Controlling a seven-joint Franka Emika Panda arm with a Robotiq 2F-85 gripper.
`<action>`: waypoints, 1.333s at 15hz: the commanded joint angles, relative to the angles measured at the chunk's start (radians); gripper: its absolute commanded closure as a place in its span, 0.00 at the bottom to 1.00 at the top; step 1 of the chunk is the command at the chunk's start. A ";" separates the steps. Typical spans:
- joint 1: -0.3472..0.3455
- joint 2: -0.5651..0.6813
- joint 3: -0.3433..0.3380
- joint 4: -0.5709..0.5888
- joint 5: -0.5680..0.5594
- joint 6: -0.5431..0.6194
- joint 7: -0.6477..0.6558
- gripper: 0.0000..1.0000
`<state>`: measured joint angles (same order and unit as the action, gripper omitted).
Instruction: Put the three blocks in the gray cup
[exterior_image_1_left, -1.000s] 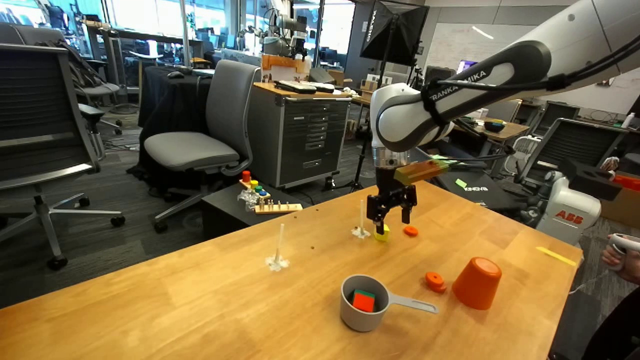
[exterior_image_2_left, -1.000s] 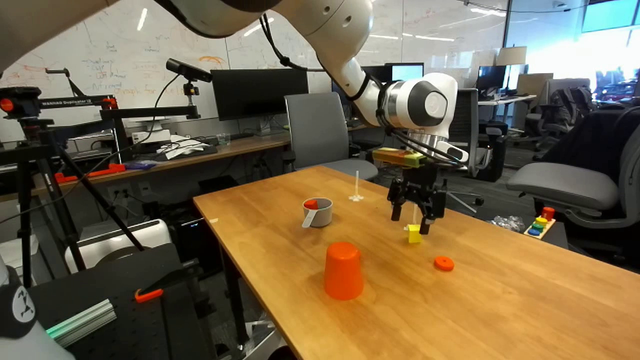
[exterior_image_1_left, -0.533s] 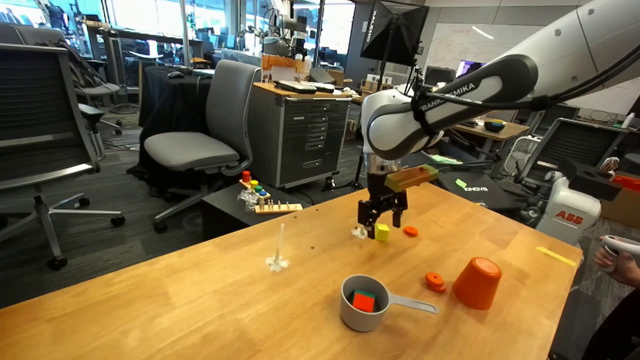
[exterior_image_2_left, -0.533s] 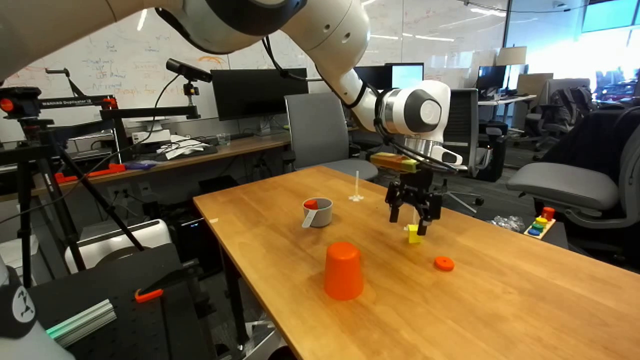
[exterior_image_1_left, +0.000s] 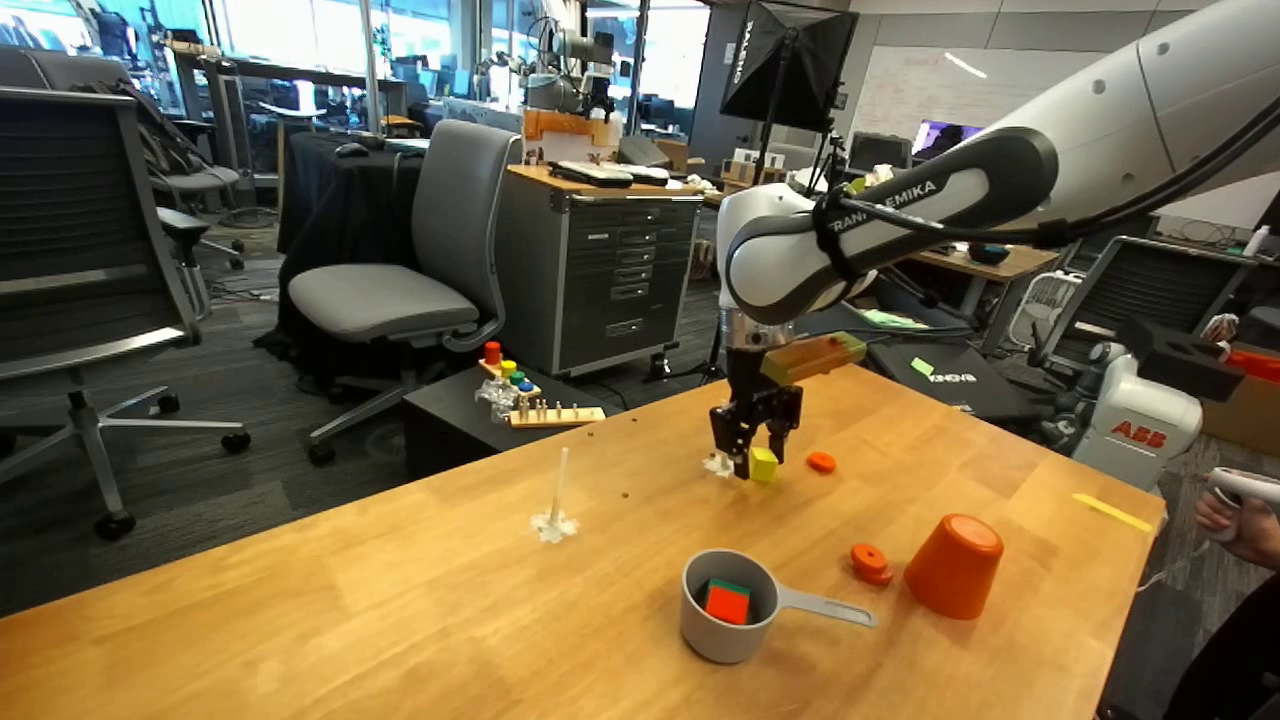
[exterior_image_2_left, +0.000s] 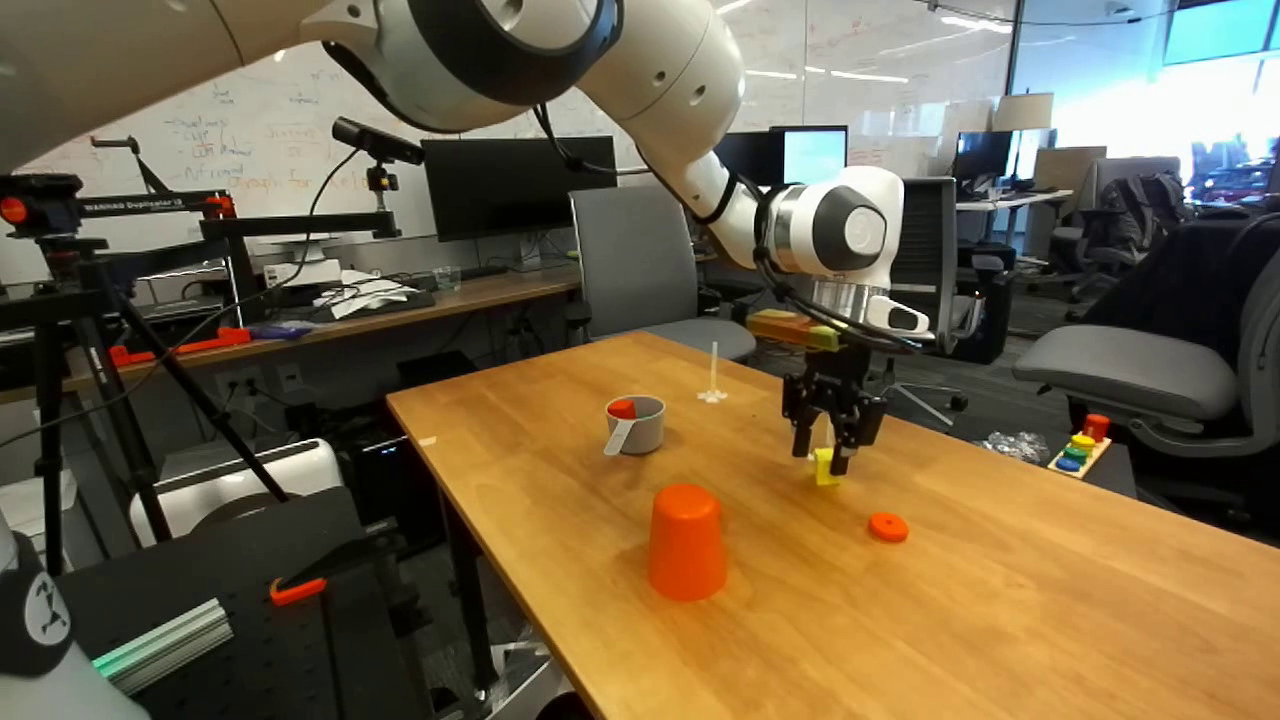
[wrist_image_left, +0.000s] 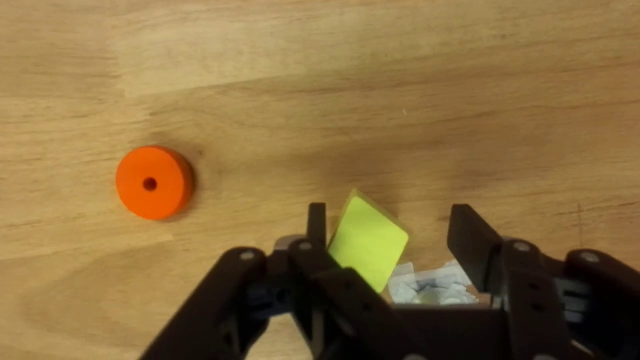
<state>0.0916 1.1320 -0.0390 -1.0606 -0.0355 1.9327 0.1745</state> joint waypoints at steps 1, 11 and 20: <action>-0.009 0.020 0.007 0.052 -0.002 -0.031 -0.024 0.65; 0.043 -0.005 0.100 0.009 0.008 -0.113 -0.154 0.91; 0.136 -0.069 0.160 -0.036 -0.004 -0.177 -0.146 0.91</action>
<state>0.2179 1.1195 0.1151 -1.0550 -0.0341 1.7858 0.0309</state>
